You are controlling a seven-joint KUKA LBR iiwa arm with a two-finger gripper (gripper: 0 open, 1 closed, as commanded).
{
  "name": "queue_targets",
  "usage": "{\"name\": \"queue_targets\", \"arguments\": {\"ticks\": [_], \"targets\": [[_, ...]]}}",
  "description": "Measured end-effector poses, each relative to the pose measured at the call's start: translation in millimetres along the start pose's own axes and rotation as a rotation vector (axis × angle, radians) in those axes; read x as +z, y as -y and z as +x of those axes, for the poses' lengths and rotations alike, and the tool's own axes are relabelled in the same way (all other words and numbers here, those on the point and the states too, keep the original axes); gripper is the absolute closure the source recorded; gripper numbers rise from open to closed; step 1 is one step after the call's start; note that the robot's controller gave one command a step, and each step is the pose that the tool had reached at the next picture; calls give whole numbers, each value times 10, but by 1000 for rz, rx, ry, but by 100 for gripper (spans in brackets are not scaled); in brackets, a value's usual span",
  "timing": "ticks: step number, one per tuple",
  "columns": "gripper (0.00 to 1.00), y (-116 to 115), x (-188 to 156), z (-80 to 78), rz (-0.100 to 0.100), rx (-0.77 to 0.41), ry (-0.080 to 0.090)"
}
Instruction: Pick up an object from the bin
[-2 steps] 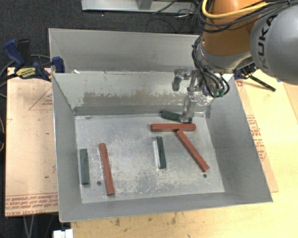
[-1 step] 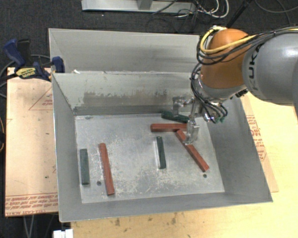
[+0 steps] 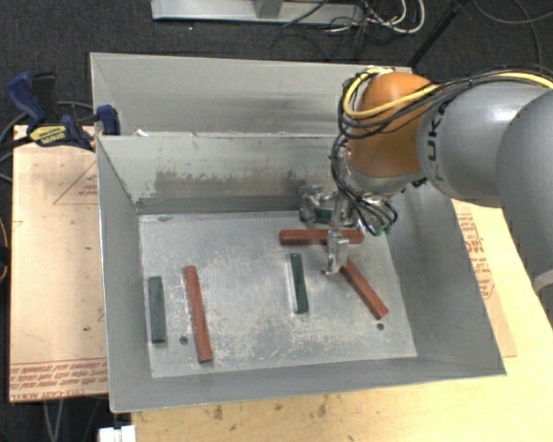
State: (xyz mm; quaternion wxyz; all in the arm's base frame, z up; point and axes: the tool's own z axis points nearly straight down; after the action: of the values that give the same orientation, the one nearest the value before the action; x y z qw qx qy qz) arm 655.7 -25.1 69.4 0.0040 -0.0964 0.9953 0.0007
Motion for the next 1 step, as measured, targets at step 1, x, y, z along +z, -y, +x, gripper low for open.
{"name": "queue_targets", "arguments": {"ticks": [1], "targets": [[100, 8, -43, -11, 1, 0, 2]]}}
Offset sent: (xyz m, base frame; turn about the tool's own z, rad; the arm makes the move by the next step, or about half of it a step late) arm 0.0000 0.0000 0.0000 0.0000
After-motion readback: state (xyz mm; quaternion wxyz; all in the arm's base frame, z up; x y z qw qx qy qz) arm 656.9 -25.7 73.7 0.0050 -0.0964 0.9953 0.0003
